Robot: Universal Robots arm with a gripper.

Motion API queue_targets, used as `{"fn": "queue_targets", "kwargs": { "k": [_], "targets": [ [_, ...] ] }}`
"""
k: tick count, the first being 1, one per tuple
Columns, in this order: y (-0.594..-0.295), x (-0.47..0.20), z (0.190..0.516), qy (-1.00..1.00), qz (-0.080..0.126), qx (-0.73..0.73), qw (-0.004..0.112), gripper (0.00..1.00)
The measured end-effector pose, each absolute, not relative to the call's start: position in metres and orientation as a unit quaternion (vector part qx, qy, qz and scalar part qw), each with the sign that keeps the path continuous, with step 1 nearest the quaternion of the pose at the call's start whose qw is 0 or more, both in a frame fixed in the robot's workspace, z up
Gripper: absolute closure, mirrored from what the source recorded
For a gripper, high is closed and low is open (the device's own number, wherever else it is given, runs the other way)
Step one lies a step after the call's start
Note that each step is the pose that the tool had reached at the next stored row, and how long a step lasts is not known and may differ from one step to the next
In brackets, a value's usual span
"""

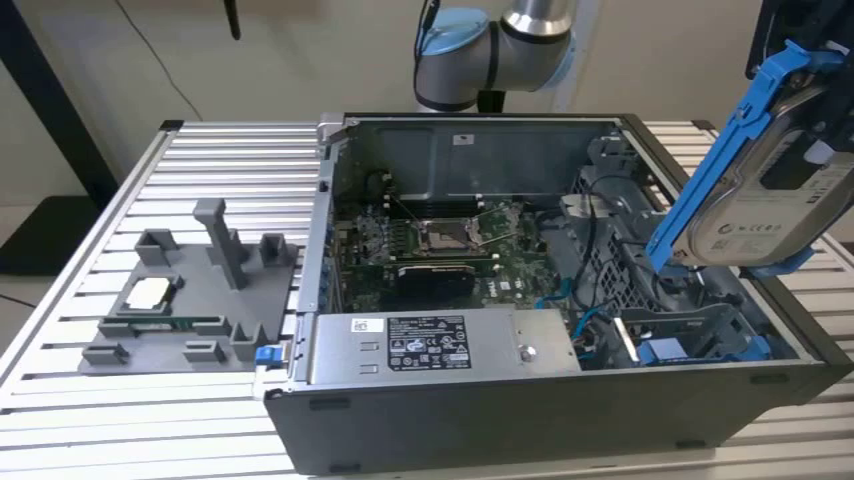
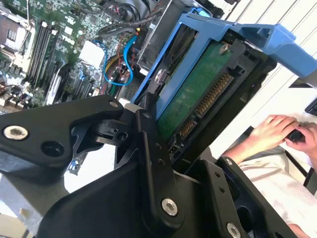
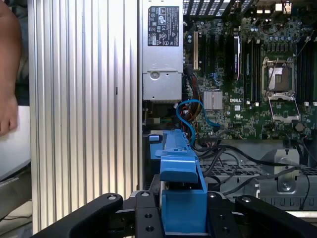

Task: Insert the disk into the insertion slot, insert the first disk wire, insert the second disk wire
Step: 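Insert the second disk wire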

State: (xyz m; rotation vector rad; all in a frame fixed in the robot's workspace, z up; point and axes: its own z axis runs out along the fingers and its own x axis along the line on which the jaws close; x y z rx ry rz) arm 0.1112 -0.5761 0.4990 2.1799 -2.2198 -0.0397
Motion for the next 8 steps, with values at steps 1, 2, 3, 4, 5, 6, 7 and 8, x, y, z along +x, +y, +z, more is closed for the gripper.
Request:
{"fn": "queue_targets", "kwargs": {
  "k": [1,2,3,4,5,6,7,8],
  "targets": [
    [-0.5762,0.1112,0.4989,-0.713,-0.013,0.701,0.015,0.67],
    [-0.5762,0.1112,0.4985,-0.713,-0.013,0.701,0.015,0.67],
    [-0.5762,0.1112,0.4980,-0.713,-0.013,0.701,0.015,0.67],
    [-0.5762,0.1112,0.4968,-0.713,-0.013,0.701,0.015,0.67],
    [-0.5763,0.1112,0.4950,-0.713,-0.013,0.700,0.015,0.67],
    [-0.5763,0.1112,0.4933,-0.713,-0.013,0.700,0.015,0.67],
    [-0.5763,0.1114,0.4915,-0.713,-0.013,0.700,0.015,0.67],
    [-0.5762,0.1116,0.4898,-0.713,-0.013,0.701,0.015,0.67]
  ]
}}
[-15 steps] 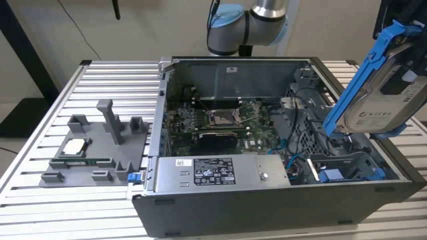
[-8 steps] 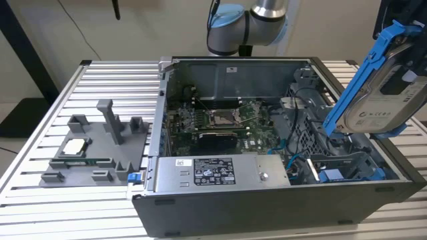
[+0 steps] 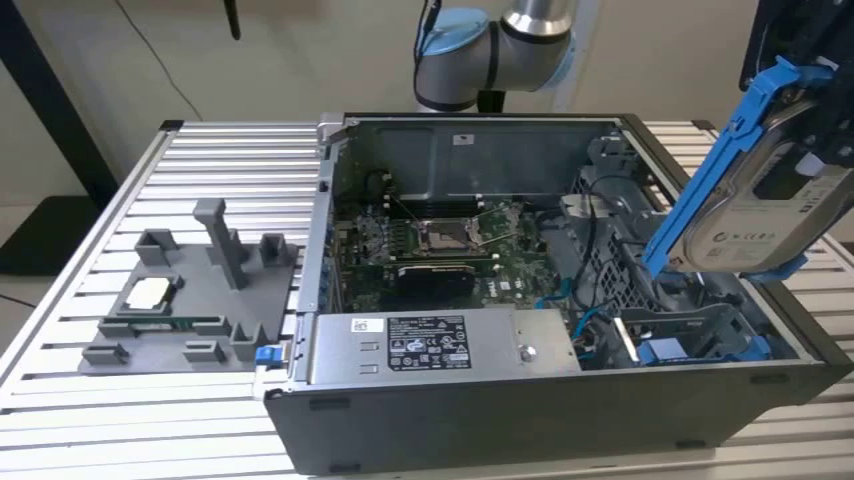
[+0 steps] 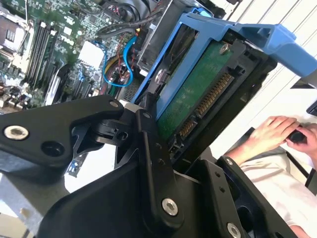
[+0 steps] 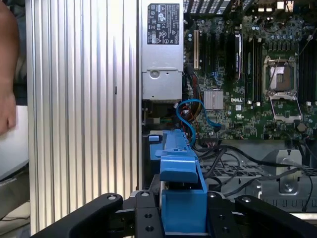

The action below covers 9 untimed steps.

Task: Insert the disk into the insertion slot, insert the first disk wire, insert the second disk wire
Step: 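Insert the second disk wire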

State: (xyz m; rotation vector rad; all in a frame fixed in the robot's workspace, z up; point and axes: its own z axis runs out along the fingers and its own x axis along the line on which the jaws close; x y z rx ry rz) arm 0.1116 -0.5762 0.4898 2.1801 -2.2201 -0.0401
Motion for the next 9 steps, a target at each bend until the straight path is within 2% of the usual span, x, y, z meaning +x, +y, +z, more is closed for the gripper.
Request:
{"fn": "queue_targets", "kwargs": {
  "k": [9],
  "targets": [
    [-0.576,0.115,0.475,-0.713,-0.013,0.700,0.015,0.67]
  ]
}}
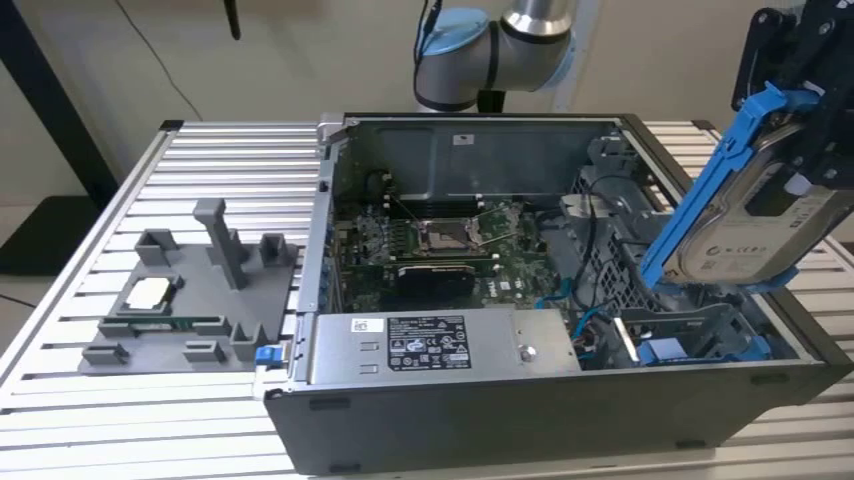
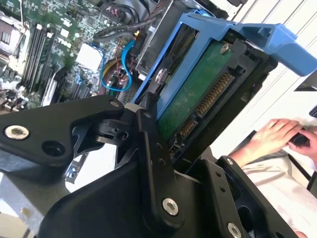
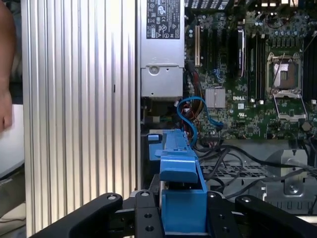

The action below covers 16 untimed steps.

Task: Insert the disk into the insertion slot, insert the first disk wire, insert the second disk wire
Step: 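Insert the second disk wire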

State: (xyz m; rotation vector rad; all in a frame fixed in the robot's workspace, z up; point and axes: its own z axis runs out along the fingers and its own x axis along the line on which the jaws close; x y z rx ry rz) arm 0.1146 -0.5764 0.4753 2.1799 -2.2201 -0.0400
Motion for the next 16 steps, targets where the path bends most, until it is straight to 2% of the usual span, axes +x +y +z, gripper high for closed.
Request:
{"fn": "queue_targets", "kwargs": {
  "k": [16],
  "targets": [
    [-0.577,0.117,0.462,-0.713,-0.013,0.701,0.015,0.67]
  ]
}}
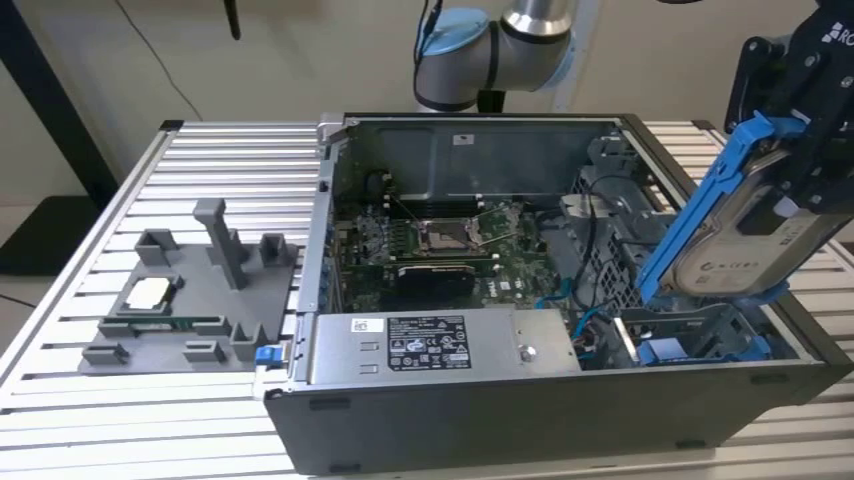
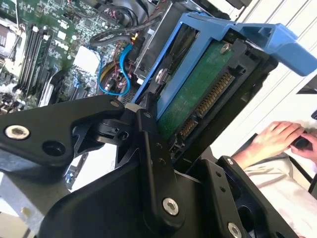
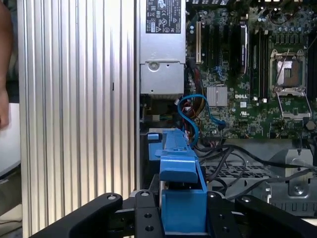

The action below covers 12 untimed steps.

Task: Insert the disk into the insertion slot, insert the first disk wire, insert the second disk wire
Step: 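Insert the second disk wire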

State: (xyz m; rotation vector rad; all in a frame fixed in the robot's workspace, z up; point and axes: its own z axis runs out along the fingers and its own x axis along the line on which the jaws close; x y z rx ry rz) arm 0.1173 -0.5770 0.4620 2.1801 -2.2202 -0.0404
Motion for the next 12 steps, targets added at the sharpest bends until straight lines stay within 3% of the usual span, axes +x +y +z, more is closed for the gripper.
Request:
{"fn": "queue_targets", "kwargs": {
  "k": [12],
  "targets": [
    [-0.577,0.122,0.441,-0.713,-0.016,0.701,0.012,0.67]
  ]
}}
